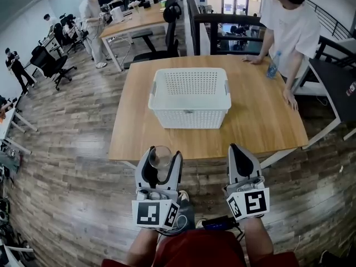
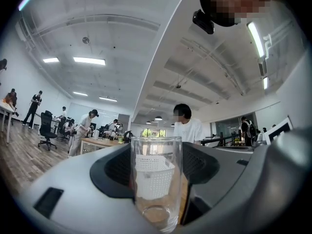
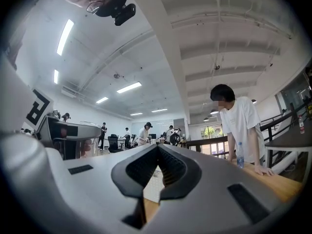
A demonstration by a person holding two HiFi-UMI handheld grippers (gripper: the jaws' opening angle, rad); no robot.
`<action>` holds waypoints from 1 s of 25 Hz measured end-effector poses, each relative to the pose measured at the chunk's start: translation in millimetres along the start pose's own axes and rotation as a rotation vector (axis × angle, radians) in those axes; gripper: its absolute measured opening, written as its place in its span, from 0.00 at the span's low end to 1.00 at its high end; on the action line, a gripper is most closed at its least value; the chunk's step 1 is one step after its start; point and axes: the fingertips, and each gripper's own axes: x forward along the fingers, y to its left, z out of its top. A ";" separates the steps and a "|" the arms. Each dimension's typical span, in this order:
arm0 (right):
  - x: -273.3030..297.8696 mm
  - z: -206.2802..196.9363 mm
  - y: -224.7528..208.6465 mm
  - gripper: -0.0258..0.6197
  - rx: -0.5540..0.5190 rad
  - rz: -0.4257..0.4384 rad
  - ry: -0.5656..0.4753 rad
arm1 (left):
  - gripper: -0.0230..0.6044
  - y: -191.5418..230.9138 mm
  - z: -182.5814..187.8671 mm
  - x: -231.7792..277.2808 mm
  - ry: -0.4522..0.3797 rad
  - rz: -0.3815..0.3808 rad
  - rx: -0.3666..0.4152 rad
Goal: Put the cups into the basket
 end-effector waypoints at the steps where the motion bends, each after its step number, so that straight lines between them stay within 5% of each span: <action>1: 7.5 0.3 -1.5 0.06 -0.006 -0.004 0.000 | 0.49 3.8 -0.9 6.9 -0.002 -0.002 -0.003; 25: 169.7 -0.1 -11.7 0.06 -0.062 -0.077 0.038 | 0.49 96.6 0.5 148.4 0.009 -0.116 -0.045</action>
